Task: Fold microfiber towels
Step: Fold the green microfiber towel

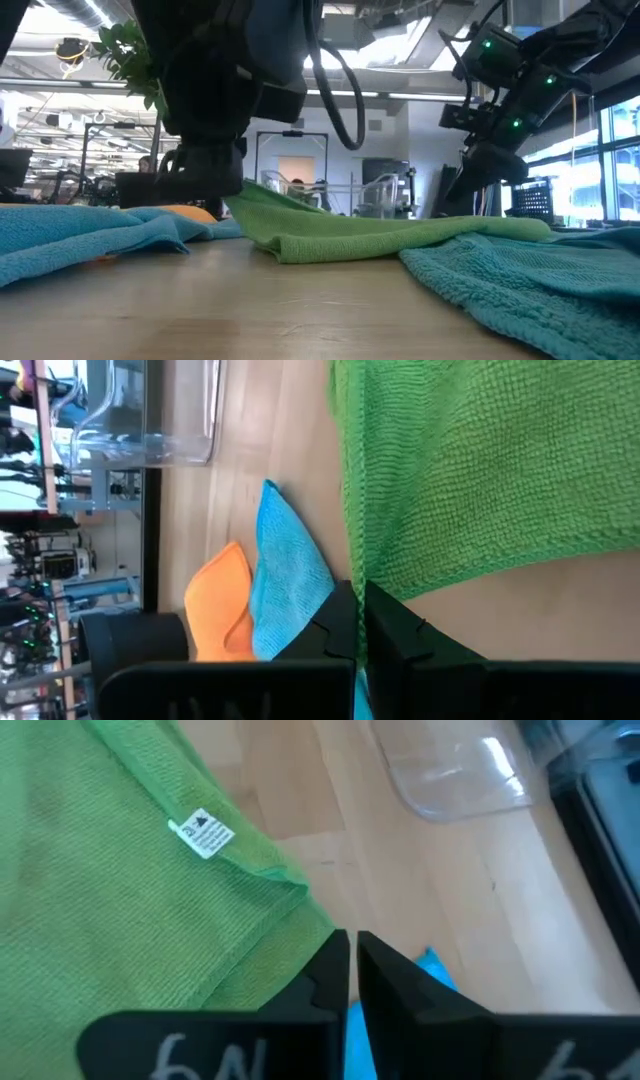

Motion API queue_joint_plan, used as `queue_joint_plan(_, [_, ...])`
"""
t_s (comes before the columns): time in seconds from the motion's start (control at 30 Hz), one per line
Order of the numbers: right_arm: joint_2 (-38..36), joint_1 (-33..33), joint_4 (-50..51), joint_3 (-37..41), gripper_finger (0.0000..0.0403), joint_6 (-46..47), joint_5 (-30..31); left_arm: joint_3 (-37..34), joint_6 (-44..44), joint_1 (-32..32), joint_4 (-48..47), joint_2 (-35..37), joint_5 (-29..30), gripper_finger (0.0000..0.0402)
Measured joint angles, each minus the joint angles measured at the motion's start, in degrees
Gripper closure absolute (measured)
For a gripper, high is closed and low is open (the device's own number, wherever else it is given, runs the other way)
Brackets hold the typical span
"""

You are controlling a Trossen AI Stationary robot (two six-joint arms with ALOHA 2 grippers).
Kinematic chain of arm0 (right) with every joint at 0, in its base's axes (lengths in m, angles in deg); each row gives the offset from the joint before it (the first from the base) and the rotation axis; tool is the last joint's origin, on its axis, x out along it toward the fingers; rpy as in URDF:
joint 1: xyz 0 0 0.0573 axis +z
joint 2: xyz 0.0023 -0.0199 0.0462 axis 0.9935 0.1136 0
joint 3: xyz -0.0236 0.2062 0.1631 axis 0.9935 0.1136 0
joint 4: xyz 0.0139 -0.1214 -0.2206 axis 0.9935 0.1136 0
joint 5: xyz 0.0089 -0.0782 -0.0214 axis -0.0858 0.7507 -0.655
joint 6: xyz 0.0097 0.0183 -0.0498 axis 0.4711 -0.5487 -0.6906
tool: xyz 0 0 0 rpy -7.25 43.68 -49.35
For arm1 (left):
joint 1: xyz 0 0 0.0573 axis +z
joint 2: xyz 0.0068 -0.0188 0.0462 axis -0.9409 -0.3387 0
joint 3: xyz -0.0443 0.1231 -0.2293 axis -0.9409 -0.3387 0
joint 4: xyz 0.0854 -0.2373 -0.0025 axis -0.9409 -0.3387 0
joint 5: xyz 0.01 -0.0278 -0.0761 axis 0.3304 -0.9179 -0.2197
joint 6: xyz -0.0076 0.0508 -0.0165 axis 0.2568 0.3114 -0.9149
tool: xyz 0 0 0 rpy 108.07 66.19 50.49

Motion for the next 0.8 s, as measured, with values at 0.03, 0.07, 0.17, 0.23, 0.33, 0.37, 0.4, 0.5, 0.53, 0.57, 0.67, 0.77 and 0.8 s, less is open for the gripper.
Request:
queue_joint_plan(0.03, [0.00,0.00,-0.14,0.00,0.0379,-0.71,0.37,0.00,0.20,0.16,0.05,0.00,0.44,0.0401])
queue_joint_plan(0.07, [0.00,0.00,-0.39,0.00,0.0384,-0.97,0.67,0.00,0.20,0.36,0.06,0.00,0.94,0.0401])
queue_joint_plan(0.17, [0.00,0.00,-0.92,0.00,0.0397,-1.11,0.94,0.00,0.22,1.00,0.06,0.00,1.15,0.0401])
queue_joint_plan(0.23, [0.00,-0.01,-1.18,0.00,0.0396,-1.70,-0.59,0.00,0.22,1.19,0.14,0.00,1.19,0.0401])
queue_joint_plan(0.33, [0.03,-0.80,-2.10,0.00,0.0370,-5.54,-6.87,0.00,0.21,1.19,0.18,0.00,1.19,0.0401])
queue_joint_plan(0.37, [0.32,-1.10,-2.53,0.00,0.0355,-6.84,-8.04,0.00,0.20,1.19,0.24,0.00,1.24,0.0401])
queue_joint_plan(0.4, [0.89,-1.45,-3.18,0.00,0.0339,-8.46,-8.57,0.00,0.20,1.18,0.33,0.00,1.26,0.0401])
queue_joint_plan(0.5, [3.40,-2.62,-6.31,0.00,0.0283,-12.03,-8.62,0.00,0.20,1.19,0.87,0.00,1.32,0.0401])
queue_joint_plan(0.53, [4.49,-3.01,-7.96,0.00,0.0264,-13.05,-8.63,0.00,0.20,1.19,1.16,0.00,1.38,0.0401])
queue_joint_plan(0.57, [5.76,-3.39,-9.66,0.00,0.0244,-14.39,-8.65,0.00,0.20,1.19,1.35,0.00,1.41,0.0401])
queue_joint_plan(0.67, [9.81,-4.13,-13.19,0.00,0.0197,-18.95,-8.68,0.00,0.20,1.19,1.61,0.00,1.46,0.0401])
queue_joint_plan(0.77, [12.88,-4.76,-14.59,0.00,0.0177,-21.91,-8.72,0.00,0.20,1.16,1.63,0.00,1.47,0.0401])
queue_joint_plan(0.8, [13.62,-4.87,-14.48,0.00,0.0177,-21.99,-8.78,0.00,0.20,1.16,1.64,0.00,1.47,0.0401])
